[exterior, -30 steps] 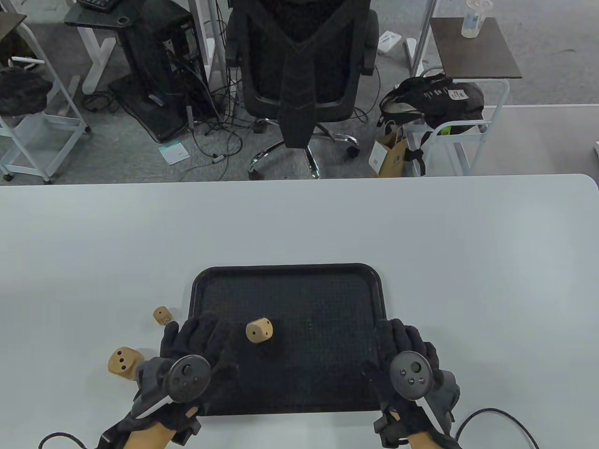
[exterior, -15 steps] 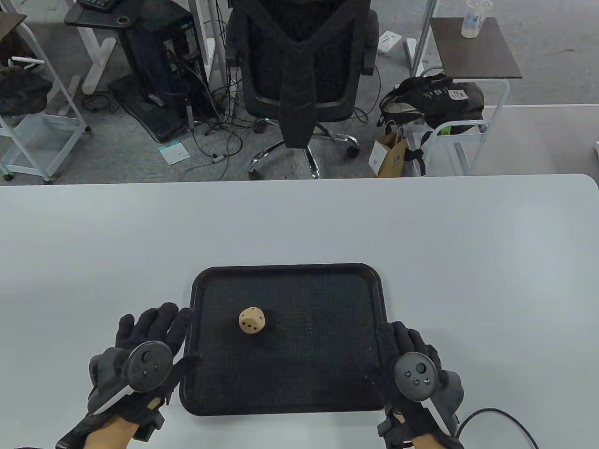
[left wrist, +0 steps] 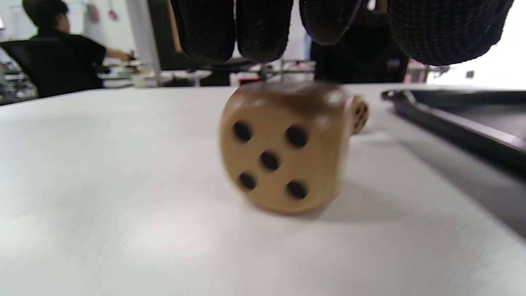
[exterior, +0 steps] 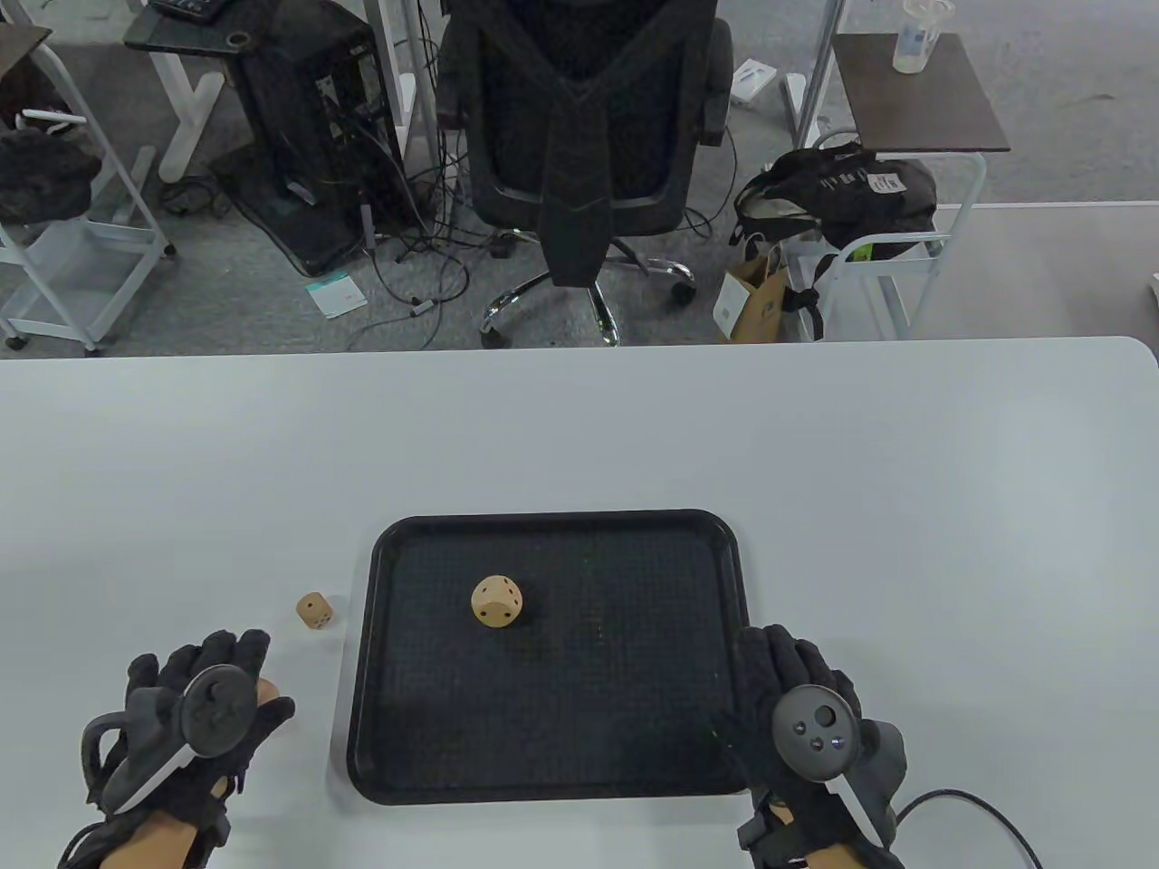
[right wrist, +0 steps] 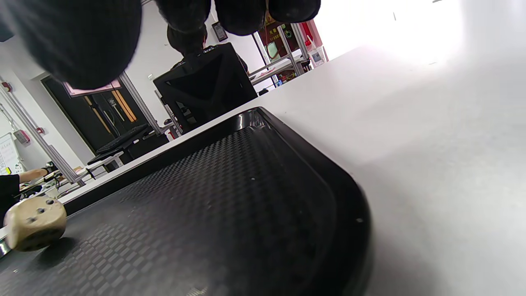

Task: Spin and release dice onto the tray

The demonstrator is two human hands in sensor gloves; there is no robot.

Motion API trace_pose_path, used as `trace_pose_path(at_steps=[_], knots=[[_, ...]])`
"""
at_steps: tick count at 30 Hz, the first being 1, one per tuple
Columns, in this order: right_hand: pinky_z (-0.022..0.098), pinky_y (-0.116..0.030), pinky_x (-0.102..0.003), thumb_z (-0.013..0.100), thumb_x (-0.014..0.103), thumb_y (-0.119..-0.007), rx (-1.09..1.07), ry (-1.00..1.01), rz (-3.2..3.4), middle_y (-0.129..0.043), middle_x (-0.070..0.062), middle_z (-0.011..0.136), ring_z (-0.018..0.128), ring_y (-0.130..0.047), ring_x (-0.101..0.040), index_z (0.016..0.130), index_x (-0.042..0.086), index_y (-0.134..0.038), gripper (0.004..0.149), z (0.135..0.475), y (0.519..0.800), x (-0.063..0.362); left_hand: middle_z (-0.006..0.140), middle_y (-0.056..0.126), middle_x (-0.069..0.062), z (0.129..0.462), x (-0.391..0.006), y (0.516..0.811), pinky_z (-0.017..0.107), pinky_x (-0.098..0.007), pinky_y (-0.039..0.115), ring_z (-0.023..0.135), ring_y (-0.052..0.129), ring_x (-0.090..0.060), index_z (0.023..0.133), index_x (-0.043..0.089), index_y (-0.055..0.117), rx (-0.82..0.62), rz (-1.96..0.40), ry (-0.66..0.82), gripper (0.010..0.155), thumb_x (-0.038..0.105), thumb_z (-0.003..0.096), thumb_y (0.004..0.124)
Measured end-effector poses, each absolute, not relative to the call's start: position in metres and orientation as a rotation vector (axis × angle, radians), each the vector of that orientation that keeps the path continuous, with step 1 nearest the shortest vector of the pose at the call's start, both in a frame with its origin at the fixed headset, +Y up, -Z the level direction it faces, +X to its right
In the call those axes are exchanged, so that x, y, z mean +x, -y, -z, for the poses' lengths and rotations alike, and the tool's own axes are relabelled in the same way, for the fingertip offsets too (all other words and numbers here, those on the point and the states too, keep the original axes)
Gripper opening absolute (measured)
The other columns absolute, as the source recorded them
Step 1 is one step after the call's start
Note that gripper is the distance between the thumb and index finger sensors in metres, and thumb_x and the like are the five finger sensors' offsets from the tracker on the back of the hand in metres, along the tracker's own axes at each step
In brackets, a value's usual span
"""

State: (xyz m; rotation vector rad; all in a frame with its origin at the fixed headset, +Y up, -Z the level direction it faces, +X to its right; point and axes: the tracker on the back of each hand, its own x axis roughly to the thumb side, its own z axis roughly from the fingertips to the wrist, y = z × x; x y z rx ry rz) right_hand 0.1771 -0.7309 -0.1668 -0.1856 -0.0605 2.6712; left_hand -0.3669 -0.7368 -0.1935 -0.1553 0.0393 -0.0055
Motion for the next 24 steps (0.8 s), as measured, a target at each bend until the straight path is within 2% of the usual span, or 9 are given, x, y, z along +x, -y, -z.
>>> trace_pose_path(at_steps=[6,14,16,21,24], knots=[[0.079,-0.034,-0.063,0.034,0.056,-0.081,-0.200,0.043,-2.676,-0.042,0.003,0.115,0.109,-0.043,-0.030,0.105,0.037,-0.045,0.082,0.166,0.730,0.178,0.109,0.066,-0.014,0.197,-0.367,0.753,0.075,-0.069,0.047,0.097,0.076,-0.045,0.106,0.028,0.052,-0.202,0.097,-0.090,0.081,0.066,0.0379,0.073],[0.079,-0.036,-0.062,0.034,0.056,-0.081,-0.220,0.046,-2.663,-0.042,0.003,0.115,0.108,-0.043,-0.031,0.105,0.037,-0.045,0.082,0.166,0.729,0.181,0.101,0.076,-0.018,0.198,-0.364,0.752,0.071,-0.065,0.059,0.082,0.090,-0.043,0.105,0.024,0.056,-0.190,0.048,-0.083,0.079,0.059,0.0392,0.081],[0.079,-0.036,-0.062,0.034,0.056,-0.081,-0.220,0.050,-2.664,-0.042,0.003,0.115,0.108,-0.043,-0.031,0.105,0.037,-0.045,0.082,0.166,0.729,0.181,0.102,0.074,-0.020,0.197,-0.361,0.749,0.070,-0.065,0.060,0.079,0.092,-0.041,0.105,0.022,0.054,-0.184,0.034,-0.077,0.077,0.057,0.0411,0.079],[0.079,-0.036,-0.062,0.034,0.056,-0.080,-0.229,0.056,-2.661,-0.043,0.002,0.115,0.108,-0.044,-0.031,0.105,0.037,-0.045,0.082,0.166,0.729,0.182,0.103,0.072,-0.021,0.193,-0.338,0.730,0.071,-0.065,0.059,0.080,0.091,-0.042,0.106,0.021,0.053,-0.150,-0.046,0.011,0.076,0.055,0.0425,0.077],[0.079,-0.036,-0.062,0.034,0.056,-0.080,-0.229,0.054,-2.661,-0.043,0.002,0.115,0.108,-0.044,-0.031,0.105,0.037,-0.045,0.081,0.166,0.729,0.182,0.104,0.071,-0.022,0.188,-0.308,0.715,0.071,-0.066,0.059,0.081,0.091,-0.043,0.106,0.021,0.054,-0.156,-0.106,0.117,0.076,0.055,0.0428,0.078]])
